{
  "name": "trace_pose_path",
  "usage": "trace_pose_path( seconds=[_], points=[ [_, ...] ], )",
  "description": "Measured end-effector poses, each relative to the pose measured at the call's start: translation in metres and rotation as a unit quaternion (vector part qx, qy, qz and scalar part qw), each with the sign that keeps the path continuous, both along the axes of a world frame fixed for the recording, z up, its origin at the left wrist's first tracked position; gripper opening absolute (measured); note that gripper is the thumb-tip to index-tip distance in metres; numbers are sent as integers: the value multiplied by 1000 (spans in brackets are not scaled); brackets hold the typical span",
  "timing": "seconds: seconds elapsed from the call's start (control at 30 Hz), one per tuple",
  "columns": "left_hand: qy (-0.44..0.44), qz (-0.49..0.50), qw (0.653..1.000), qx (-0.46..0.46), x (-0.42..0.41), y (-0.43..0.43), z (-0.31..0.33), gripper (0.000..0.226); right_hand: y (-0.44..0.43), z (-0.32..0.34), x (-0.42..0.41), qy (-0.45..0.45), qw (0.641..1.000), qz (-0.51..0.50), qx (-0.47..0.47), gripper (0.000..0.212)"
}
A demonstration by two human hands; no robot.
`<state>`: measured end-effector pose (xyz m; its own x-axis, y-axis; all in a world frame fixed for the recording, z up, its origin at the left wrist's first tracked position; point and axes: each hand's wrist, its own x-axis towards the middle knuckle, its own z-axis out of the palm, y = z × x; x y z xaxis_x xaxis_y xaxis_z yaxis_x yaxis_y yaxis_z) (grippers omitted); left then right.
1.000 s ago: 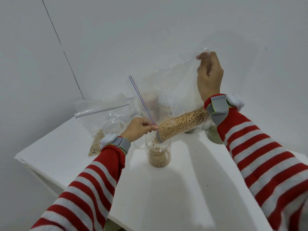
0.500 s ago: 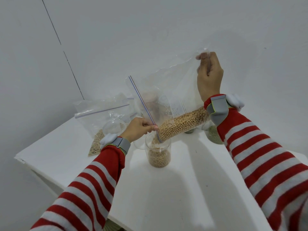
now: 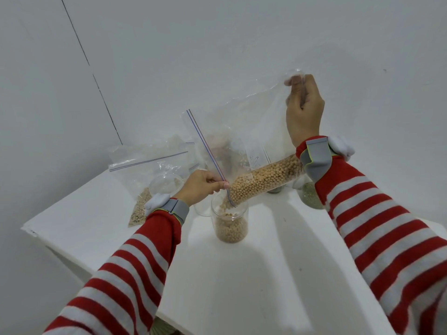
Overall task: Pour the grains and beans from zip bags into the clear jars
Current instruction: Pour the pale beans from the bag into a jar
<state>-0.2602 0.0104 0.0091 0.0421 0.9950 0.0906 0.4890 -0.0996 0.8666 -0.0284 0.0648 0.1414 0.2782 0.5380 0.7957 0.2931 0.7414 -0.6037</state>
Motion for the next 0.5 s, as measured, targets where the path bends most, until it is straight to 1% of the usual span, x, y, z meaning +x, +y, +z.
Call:
trace_pose_path(
  seconds=[0.43, 0.5],
  points=[
    [8, -1, 1000, -3, -1, -1, -1, 10, 0, -4, 2, 1, 1000, 10, -4, 21],
    [4, 0, 1000, -4, -1, -1, -1, 9, 0, -3, 2, 1, 1000, 9, -4, 21]
  ],
)
